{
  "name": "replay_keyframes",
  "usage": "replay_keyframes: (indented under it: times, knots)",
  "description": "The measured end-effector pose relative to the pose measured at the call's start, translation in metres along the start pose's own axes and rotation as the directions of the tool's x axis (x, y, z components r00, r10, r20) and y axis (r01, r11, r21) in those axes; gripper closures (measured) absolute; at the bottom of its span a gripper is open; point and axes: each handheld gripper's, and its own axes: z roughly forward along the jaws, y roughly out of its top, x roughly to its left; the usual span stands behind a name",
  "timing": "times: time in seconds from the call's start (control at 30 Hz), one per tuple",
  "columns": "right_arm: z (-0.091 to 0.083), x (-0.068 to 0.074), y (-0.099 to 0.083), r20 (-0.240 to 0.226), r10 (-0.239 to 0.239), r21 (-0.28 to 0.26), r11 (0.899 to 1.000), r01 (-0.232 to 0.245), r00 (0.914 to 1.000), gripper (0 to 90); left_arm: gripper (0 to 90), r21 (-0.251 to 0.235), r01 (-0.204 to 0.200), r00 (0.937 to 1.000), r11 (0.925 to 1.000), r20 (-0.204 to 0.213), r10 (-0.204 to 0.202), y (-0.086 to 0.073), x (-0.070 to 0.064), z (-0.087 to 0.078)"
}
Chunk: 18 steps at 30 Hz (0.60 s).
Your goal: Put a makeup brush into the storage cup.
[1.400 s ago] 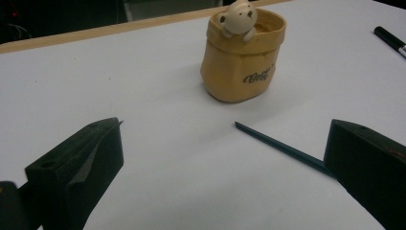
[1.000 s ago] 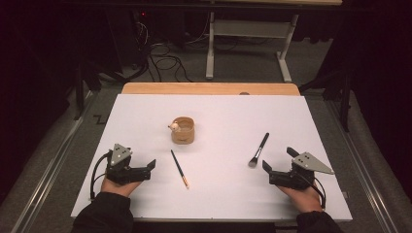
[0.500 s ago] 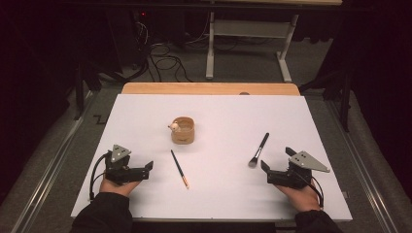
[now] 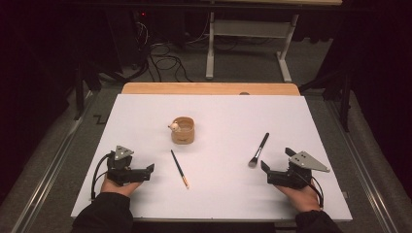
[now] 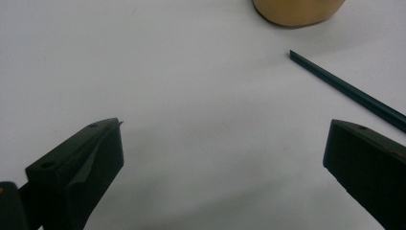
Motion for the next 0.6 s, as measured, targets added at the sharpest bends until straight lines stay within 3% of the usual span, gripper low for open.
replay_keyframes:
  times: [0.27, 0.43, 0.6]
  knots:
    - [0.002, 0.000, 0.001, -0.006, -0.005, 0.002, 1.000, 0.005, 1.0000, 0.3, 0.8, 0.049, -0.002, 1.0000, 0.9988, 0.007, 0.001, 0.000, -0.001, 0.001]
    - [0.001, 0.000, 0.001, -0.005, 0.002, 0.002, 1.000, -0.002, 1.0000, 0.4, 2.1, 0.091, 0.052, 0.9979, 0.9944, 0.034, -0.055, 0.008, 0.004, -0.002]
    - [0.001, 0.003, 0.001, -0.013, -0.009, 0.009, 1.000, 0.009, 0.9999, 0.3, 2.6, 0.160, 0.022, 0.9990, 0.9869, 0.034, -0.028, 0.016, 0.003, -0.005]
